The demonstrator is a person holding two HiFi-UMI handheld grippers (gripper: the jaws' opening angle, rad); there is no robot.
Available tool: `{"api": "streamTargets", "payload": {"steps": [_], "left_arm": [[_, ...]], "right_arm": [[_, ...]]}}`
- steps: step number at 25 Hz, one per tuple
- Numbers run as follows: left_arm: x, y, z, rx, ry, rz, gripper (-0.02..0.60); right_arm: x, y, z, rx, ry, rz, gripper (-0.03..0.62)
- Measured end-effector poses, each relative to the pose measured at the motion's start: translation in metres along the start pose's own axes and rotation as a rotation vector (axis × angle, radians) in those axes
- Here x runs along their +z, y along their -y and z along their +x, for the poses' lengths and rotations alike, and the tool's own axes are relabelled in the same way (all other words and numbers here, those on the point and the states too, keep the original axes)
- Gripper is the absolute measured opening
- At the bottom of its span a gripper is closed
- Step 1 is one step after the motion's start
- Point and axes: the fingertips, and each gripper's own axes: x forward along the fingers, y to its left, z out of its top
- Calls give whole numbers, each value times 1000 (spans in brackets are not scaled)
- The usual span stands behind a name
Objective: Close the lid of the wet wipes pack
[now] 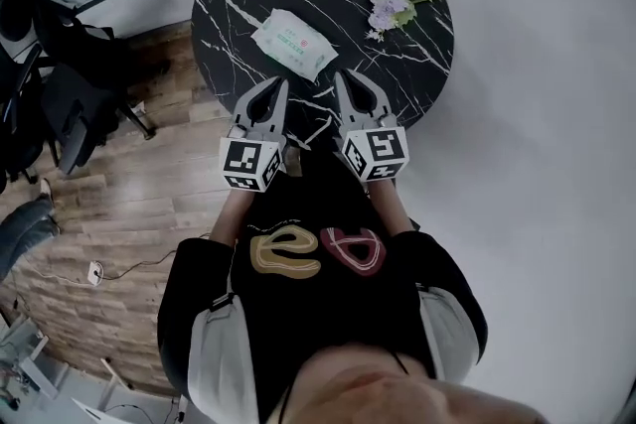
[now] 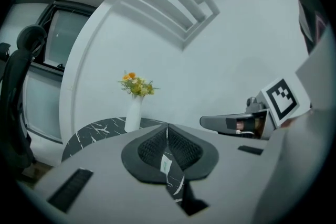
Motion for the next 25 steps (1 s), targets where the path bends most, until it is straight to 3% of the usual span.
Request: {"api": "streamTargets", "payload": {"steps": [11, 25], "left_arm": [[0, 37, -37, -66, 44, 74, 21], [2, 51, -49, -83, 64, 126, 21]], "right_arm": [[-18, -10, -63, -117, 26, -19, 14], [-24, -25, -72, -102, 20, -87, 11]]}}
